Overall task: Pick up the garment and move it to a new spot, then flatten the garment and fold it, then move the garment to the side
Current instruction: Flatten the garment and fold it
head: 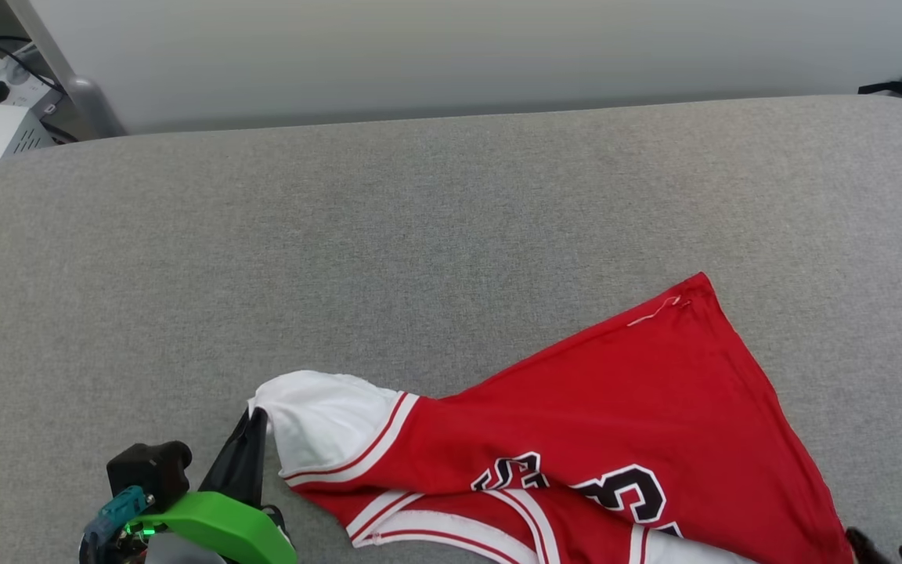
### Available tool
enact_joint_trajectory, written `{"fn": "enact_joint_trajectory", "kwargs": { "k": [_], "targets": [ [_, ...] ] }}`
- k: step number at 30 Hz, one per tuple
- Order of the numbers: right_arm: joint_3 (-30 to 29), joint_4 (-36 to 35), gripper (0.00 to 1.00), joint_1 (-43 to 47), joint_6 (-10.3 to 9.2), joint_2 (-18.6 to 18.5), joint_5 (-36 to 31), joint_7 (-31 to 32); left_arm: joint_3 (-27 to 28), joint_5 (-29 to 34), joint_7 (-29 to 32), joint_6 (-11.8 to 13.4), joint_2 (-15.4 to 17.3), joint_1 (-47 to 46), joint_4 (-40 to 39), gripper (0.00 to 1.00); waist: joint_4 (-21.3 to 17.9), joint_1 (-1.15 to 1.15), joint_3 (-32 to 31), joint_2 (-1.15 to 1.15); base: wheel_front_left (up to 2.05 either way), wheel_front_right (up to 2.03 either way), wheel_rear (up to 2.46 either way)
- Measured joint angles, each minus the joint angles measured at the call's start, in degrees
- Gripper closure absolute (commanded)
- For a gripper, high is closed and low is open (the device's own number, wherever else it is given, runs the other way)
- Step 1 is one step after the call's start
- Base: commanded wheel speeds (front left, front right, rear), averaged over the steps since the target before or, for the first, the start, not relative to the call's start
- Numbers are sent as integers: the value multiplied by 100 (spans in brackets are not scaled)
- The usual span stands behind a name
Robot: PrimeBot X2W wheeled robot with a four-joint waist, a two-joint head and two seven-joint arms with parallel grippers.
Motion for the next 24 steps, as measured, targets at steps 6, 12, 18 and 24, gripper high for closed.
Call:
{"fn": "enact_joint_trajectory", "kwargs": {
  "k": [6,12,18,24],
  "targets": [
    [181,76,0,-710,0,-74,-60,-1434,-77,7,21,25,-10,-36,-66,100,119,0,59,0,0,0,0],
    [720,576,0,-1463,0,-387,-24,-2341,-140,19,-20,21,-52,-208,-52,100,269,0,180,0,0,0,0],
    [1361,1366,0,-2493,0,-1061,299,-1838,-256,54,-99,-44,-171,-484,27,100,396,0,371,0,0,0,0],
    [2037,2027,0,-3340,0,-1722,749,-358,-438,141,-218,-197,-301,-840,203,100,602,0,610,0,0,0,0]
  ]
}}
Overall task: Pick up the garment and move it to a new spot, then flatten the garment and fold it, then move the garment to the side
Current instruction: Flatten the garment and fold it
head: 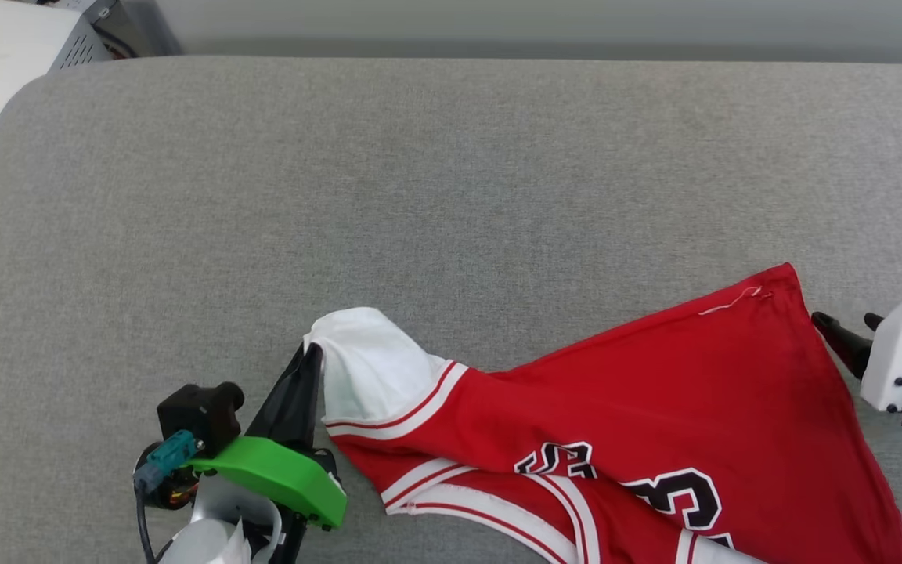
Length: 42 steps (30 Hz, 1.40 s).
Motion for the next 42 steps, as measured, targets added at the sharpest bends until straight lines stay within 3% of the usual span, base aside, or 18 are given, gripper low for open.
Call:
{"fn": "enact_joint_trajectory", "kwargs": {
  "k": [4,12,16,17,18,19,25,32,42],
  "targets": [
    [400,116,0,-476,0,-232,130,425,-90,26,-111,-112,-108,-205,171,100,131,0,201,0,0,0,0],
    [1088,611,0,-1059,-1,-428,265,556,-172,69,-298,-194,-220,-537,390,100,318,1,628,0,0,0,0],
    [1385,856,0,-1208,-7,-573,467,933,-178,107,-352,-236,-231,-593,433,100,389,1,737,0,0,0,0],
    [1441,891,34,-1259,-8,-597,523,1044,-180,108,-360,-236,-231,-593,445,100,401,1,746,0,0,0,0],
    [1469,911,88,-1290,-8,-609,579,1103,-179,107,-381,-236,-231,-592,459,100,406,1,746,0,0,0,0],
    [1515,931,100,-1318,-8,-624,631,1141,-179,107,-394,-236,-232,-592,480,100,408,1,735,0,0,0,0],
    [1668,1042,100,-1346,-8,-613,838,1170,-185,115,-400,-240,-186,-590,575,100,346,1,588,0,0,0,0],
    [1497,1191,100,-1346,-1,-513,831,679,-188,144,-333,-367,-3,-829,764,100,268,1,206,0,0,0,0],
    [1200,1369,100,-1767,-1,-310,448,7,35,99,222,-641,393,-2195,1165,100,-74,1,-342,0,0,0,0]
  ]
}}
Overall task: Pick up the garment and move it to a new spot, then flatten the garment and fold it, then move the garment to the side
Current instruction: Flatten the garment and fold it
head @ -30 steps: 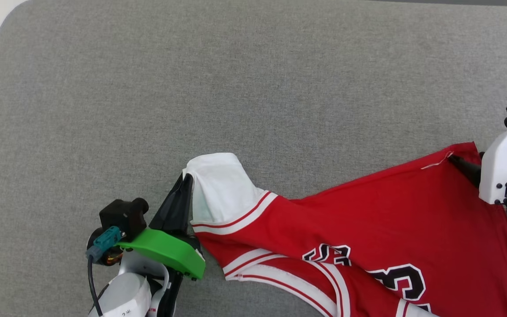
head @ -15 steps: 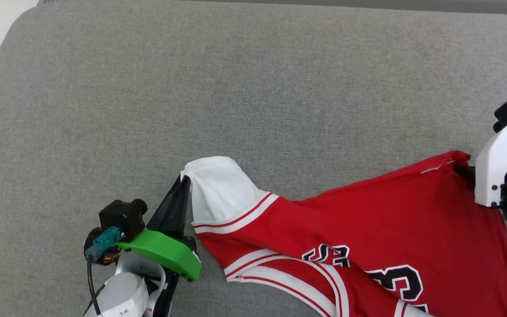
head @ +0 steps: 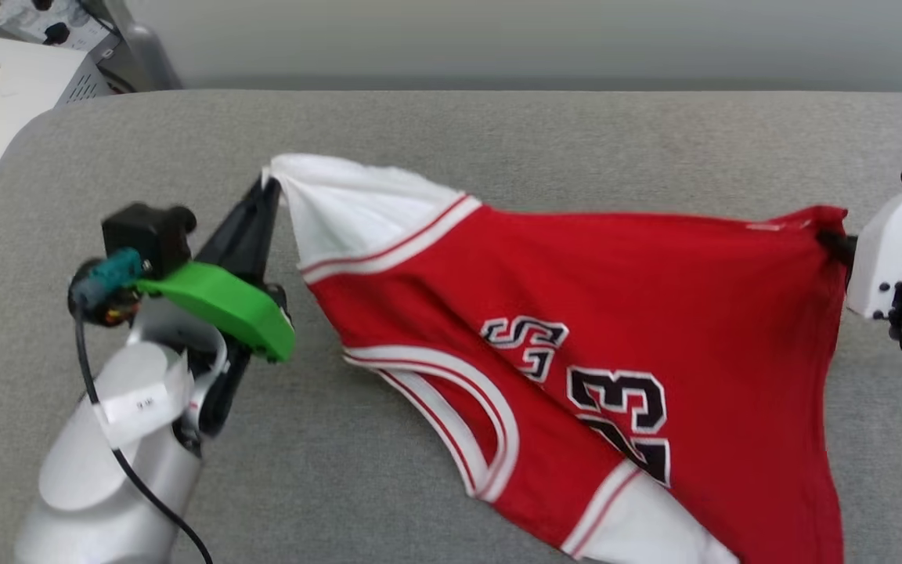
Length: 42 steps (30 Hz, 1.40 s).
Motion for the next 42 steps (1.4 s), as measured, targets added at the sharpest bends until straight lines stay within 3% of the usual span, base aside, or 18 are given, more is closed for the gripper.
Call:
{"fn": "enact_joint_trajectory", "kwargs": {
  "k": [10,25,33,42],
  "targets": [
    [-42,381,100,-1458,0,282,-426,-1016,287,-62,191,-109,155,-2014,1088,100,-438,0,67,0,0,0,0],
    [-316,1085,100,-4328,8,349,-1120,-2718,455,376,-149,-67,254,-5453,2519,100,-536,0,1267,0,0,0,0],
    [-132,1604,100,-5095,8,502,-1229,-3193,511,342,-342,-104,213,-6098,3128,100,-533,0,1926,0,0,0,0],
    [390,2259,100,-5025,8,738,-927,-3349,482,46,-563,-358,-13,-6005,4044,100,-420,0,2316,0,0,0,0]
  ]
}}
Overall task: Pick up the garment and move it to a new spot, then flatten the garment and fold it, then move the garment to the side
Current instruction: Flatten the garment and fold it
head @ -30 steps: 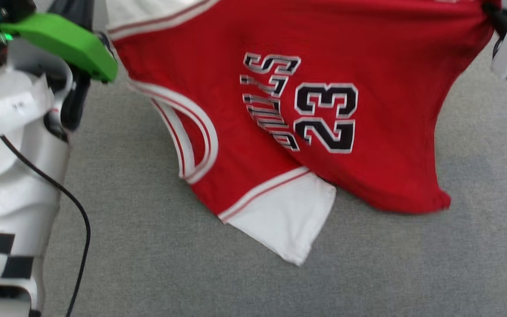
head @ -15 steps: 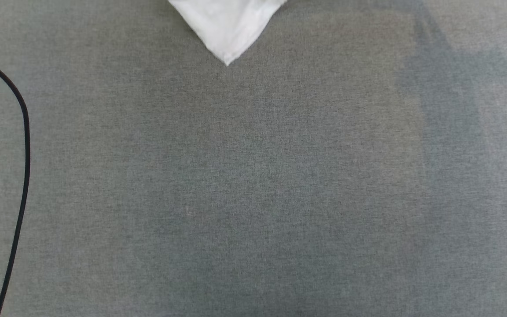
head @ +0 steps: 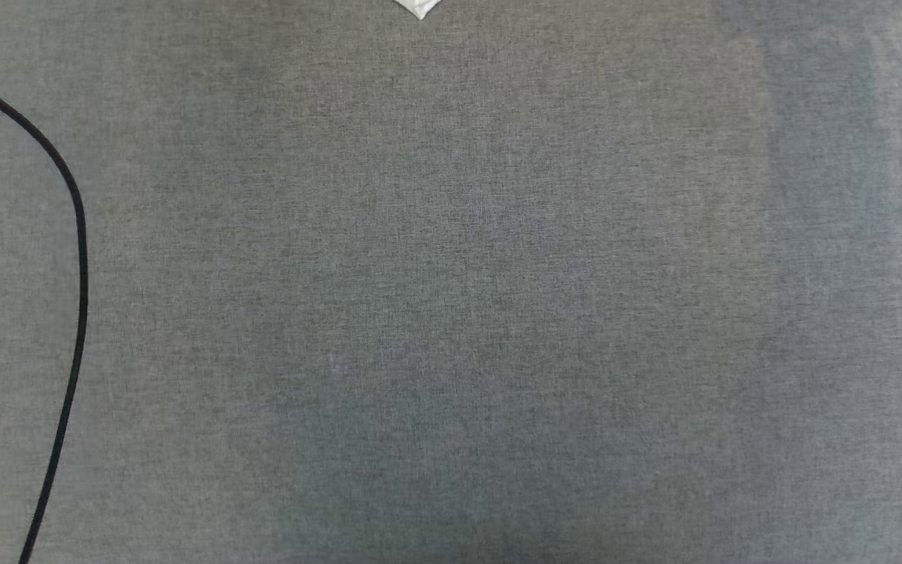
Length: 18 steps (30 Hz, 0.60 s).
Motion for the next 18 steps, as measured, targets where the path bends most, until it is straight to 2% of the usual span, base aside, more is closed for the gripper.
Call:
{"fn": "enact_joint_trajectory", "kwargs": {
  "k": [8,13,18],
  "targets": [
    [743,89,100,1261,0,60,747,-118,-10,-387,-267,-169,-120,1263,357,100,39,0,-129,0,0,0,0],
    [1124,-216,100,2359,0,-261,1232,-315,-120,-735,-360,-196,-276,2530,157,100,79,-1,-455,0,0,0,0],
    [1348,-572,100,3449,0,-554,1575,-564,-261,-1067,-392,-197,-253,3857,-377,100,116,-1,-842,0,0,0,0]
  ]
}}
